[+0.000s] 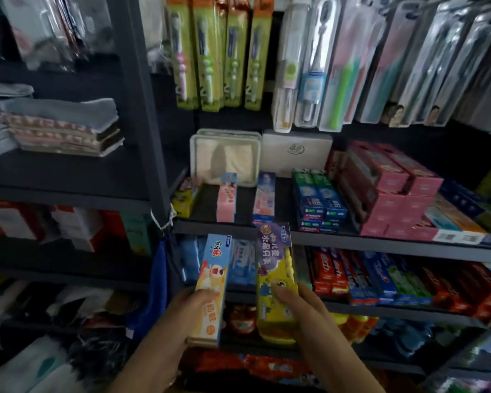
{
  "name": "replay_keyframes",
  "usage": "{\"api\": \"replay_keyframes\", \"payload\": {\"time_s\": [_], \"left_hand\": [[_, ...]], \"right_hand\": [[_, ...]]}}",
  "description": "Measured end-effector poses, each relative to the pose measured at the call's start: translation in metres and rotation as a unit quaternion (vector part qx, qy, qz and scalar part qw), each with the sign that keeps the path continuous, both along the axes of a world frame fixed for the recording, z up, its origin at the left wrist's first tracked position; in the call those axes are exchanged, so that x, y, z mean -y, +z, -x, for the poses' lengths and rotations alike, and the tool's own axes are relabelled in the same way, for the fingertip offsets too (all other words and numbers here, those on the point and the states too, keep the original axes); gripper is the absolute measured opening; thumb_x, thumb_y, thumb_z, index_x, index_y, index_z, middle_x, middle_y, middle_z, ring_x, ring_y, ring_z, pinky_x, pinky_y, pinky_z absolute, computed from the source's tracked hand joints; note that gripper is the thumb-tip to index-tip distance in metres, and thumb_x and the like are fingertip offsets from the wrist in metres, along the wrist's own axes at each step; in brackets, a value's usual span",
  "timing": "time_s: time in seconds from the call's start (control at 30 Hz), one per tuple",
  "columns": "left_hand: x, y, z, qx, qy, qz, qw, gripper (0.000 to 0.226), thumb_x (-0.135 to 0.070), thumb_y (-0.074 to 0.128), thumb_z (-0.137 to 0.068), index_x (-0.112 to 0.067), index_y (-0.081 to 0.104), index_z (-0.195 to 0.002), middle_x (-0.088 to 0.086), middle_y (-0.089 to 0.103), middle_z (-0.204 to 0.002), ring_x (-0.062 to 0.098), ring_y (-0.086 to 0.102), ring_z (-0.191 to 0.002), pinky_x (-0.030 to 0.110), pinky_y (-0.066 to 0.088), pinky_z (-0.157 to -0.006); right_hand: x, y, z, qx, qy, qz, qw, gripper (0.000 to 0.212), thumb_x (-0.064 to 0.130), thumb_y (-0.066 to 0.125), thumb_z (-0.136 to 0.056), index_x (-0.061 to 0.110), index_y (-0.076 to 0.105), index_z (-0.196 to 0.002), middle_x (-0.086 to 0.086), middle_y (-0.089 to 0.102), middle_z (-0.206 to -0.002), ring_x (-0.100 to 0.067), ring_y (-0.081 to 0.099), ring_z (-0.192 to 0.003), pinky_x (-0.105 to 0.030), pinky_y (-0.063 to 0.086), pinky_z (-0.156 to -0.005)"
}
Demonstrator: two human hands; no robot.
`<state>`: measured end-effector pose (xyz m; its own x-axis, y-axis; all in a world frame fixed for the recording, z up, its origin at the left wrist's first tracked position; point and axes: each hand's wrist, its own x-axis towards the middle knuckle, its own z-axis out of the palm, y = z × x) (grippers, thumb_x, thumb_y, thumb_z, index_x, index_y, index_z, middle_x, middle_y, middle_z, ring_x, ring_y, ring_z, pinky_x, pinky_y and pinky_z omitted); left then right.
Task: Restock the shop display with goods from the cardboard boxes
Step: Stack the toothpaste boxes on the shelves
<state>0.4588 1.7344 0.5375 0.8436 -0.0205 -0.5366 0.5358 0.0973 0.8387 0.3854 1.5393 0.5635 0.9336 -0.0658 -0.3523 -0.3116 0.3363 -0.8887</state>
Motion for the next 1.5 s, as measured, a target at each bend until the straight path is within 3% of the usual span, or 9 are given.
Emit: {"api": "replay_keyframes", "payload": {"time_s": [0.13, 0.3, 0.4, 0.53, 0.83, 1.0, 1.27, 1.4, 1.5], "left_hand": [[-0.012, 0.008, -0.004, 0.022, -0.042, 0.009, 0.999, 0.016, -0.009, 0.056, -0.09, 0.005, 0.061, -0.097, 0.017, 0.065, -0.057, 0.028, 0.062, -0.045, 0.027, 0.048, -0.041], [-0.022, 0.008, -0.011, 0.034, 0.012, 0.046, 0.998, 0.015, -0.019, 0.062, -0.088, -0.008, 0.063, -0.099, 0.019, 0.067, -0.079, 0.031, 0.065, -0.064, 0.036, 0.051, -0.061], [-0.029, 0.004, -0.02, 0.038, 0.053, 0.061, 0.996, 0.016, -0.018, 0.059, -0.09, -0.005, 0.062, -0.099, 0.02, 0.066, -0.078, 0.034, 0.062, -0.067, 0.04, 0.049, -0.068], [-0.041, -0.004, -0.034, 0.026, 0.101, 0.07, 0.992, 0.016, -0.019, 0.06, -0.088, -0.005, 0.064, -0.096, 0.018, 0.067, -0.074, 0.034, 0.062, -0.068, 0.041, 0.05, -0.067], [-0.079, -0.011, -0.046, 0.012, 0.088, 0.041, 0.995, 0.019, -0.017, 0.054, -0.093, 0.001, 0.059, -0.098, 0.016, 0.069, -0.059, 0.031, 0.066, -0.048, 0.037, 0.052, -0.052], [-0.092, -0.01, -0.043, 0.022, 0.136, 0.029, 0.99, 0.017, -0.015, 0.063, -0.088, 0.0, 0.064, -0.096, 0.018, 0.071, -0.066, 0.033, 0.068, -0.057, 0.047, 0.054, -0.069], [-0.111, -0.009, -0.041, 0.019, 0.109, 0.034, 0.993, 0.016, -0.015, 0.061, -0.09, -0.004, 0.063, -0.101, 0.023, 0.069, -0.084, 0.037, 0.067, -0.072, 0.044, 0.054, -0.069], [-0.116, -0.014, -0.05, 0.007, 0.117, 0.029, 0.993, 0.015, -0.013, 0.062, -0.088, -0.001, 0.062, -0.098, 0.02, 0.071, -0.068, 0.033, 0.068, -0.055, 0.041, 0.054, -0.063], [-0.12, -0.016, -0.056, -0.005, 0.101, 0.02, 0.995, 0.012, -0.01, 0.062, -0.088, 0.0, 0.062, -0.096, 0.021, 0.069, -0.068, 0.036, 0.066, -0.061, 0.045, 0.053, -0.068]], "right_hand": [[-0.008, 0.002, -0.02, 0.005, 0.017, -0.004, 1.0, 0.044, 0.03, 0.07, -0.083, 0.024, 0.059, -0.125, 0.0, 0.075, -0.1, -0.029, 0.071, -0.093, -0.047, 0.056, -0.086], [-0.016, 0.006, -0.034, -0.003, 0.044, -0.044, 0.998, 0.043, 0.029, 0.065, -0.088, 0.024, 0.056, -0.129, -0.005, 0.069, -0.112, -0.033, 0.069, -0.097, -0.038, 0.058, -0.068], [-0.021, 0.012, -0.042, 0.009, 0.075, -0.041, 0.996, 0.041, 0.028, 0.066, -0.087, 0.026, 0.057, -0.127, -0.003, 0.073, -0.103, -0.032, 0.071, -0.091, -0.044, 0.06, -0.072], [-0.033, 0.022, -0.053, 0.027, 0.097, -0.032, 0.994, 0.034, 0.026, 0.064, -0.088, 0.023, 0.058, -0.122, -0.001, 0.075, -0.091, -0.022, 0.073, -0.076, -0.029, 0.056, -0.056], [-0.071, 0.031, -0.087, 0.042, 0.139, 0.003, 0.989, 0.04, 0.02, 0.066, -0.089, 0.023, 0.05, -0.126, -0.005, 0.07, -0.111, -0.022, 0.073, -0.088, -0.031, 0.058, -0.068], [-0.092, 0.025, -0.1, 0.027, 0.127, 0.004, 0.992, 0.039, 0.02, 0.068, -0.088, 0.014, 0.053, -0.123, -0.008, 0.066, -0.117, -0.023, 0.072, -0.091, -0.032, 0.059, -0.071], [-0.119, 0.036, -0.142, 0.019, 0.03, -0.048, 0.998, 0.03, 0.018, 0.07, -0.087, 0.01, 0.058, -0.113, -0.01, 0.068, -0.107, -0.023, 0.071, -0.085, -0.029, 0.059, -0.067], [-0.125, 0.033, -0.165, -0.029, -0.009, -0.056, 0.998, 0.03, 0.019, 0.07, -0.087, 0.005, 0.061, -0.112, -0.011, 0.069, -0.101, -0.024, 0.069, -0.085, -0.032, 0.061, -0.068], [-0.127, 0.027, -0.171, -0.049, -0.025, -0.058, 0.997, 0.026, 0.018, 0.069, -0.087, 0.002, 0.064, -0.107, -0.012, 0.071, -0.098, -0.024, 0.069, -0.087, -0.032, 0.06, -0.073]]}}
